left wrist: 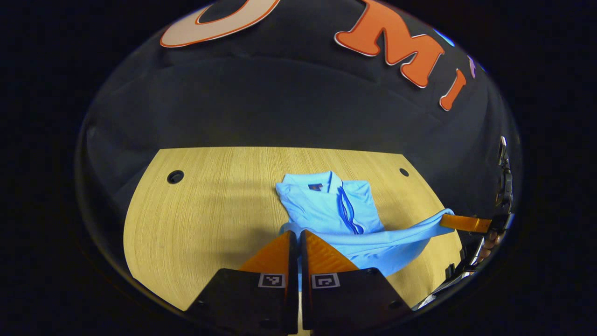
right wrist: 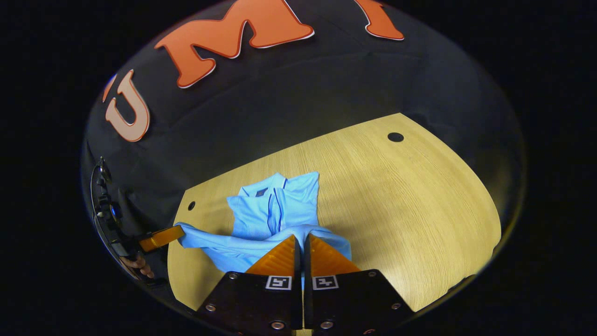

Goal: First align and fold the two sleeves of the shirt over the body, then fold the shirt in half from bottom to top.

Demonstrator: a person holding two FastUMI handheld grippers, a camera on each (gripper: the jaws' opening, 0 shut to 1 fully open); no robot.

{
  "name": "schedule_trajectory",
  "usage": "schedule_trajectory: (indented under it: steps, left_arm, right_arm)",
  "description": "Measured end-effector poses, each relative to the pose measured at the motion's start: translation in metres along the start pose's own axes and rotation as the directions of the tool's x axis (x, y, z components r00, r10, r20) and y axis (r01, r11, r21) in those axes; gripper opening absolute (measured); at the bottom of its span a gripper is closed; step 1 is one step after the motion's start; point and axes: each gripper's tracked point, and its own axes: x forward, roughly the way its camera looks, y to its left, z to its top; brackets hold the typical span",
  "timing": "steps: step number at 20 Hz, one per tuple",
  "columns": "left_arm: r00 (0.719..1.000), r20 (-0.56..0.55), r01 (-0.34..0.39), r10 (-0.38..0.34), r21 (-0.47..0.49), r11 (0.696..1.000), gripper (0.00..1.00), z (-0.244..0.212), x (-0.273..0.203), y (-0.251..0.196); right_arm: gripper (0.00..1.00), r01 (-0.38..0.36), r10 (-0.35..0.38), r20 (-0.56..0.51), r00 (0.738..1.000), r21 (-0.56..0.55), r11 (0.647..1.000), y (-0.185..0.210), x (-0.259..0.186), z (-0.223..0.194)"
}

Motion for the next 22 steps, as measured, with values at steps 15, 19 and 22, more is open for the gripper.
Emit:
schedule_trajectory:
  steps: [15, 19, 22]
  left_arm:
    - [0.998, 0.017, -0.066, 0.065, 0.024, 0.998, 0.08, 0.066, 0.133, 0.052]
    - [0.998, -0.005, -0.064, 0.064, -0.011, 0.998, 0.31, 0.06, 0.125, 0.044]
    - [0.994, 0.033, -0.108, 0.107, 0.009, 0.994, 0.68, 0.061, 0.096, 0.044]
  right_arm:
    - [0.08, 0.013, -0.013, -0.025, 1.0, -0.007, 1.0, 0.019, 0.149, 0.082]
    - [0.51, 0.041, -0.043, -0.015, 0.999, -0.075, 0.996, 0.009, 0.147, 0.079]
    - [0.78, 0.05, -0.047, 0.03, 0.998, -0.131, 0.99, 0.008, 0.122, 0.082]
